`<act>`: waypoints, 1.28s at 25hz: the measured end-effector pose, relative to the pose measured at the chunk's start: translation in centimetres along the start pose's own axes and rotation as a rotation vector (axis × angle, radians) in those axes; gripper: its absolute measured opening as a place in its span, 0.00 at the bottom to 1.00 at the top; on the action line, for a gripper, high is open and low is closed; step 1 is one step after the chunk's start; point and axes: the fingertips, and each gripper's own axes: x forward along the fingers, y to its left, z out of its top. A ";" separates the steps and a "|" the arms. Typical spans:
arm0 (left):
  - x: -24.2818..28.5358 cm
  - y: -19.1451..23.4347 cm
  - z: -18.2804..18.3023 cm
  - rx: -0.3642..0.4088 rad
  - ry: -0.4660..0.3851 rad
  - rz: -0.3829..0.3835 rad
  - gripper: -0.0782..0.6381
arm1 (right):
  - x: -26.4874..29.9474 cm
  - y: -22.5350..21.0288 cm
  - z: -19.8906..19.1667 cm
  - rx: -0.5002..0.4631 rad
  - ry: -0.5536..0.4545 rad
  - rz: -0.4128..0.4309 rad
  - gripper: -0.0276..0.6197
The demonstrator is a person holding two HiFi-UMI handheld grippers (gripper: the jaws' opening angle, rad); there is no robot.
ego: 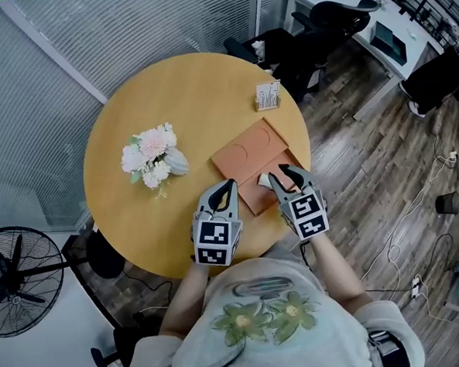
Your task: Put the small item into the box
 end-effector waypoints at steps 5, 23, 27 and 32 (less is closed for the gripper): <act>-0.2 -0.9 0.6 0.004 -0.019 -0.025 0.10 | -3.2 0.2 3.3 0.015 -0.122 -0.057 0.05; -1.7 -3.8 1.9 0.031 -0.061 -0.112 0.10 | -8.9 2.6 4.7 0.149 -0.289 -0.054 0.04; -2.1 -3.9 1.8 0.038 -0.063 -0.120 0.10 | -9.4 2.9 4.6 0.156 -0.293 -0.062 0.04; -2.3 -4.4 1.8 0.042 -0.067 -0.130 0.10 | -10.0 3.0 4.3 0.174 -0.296 -0.073 0.04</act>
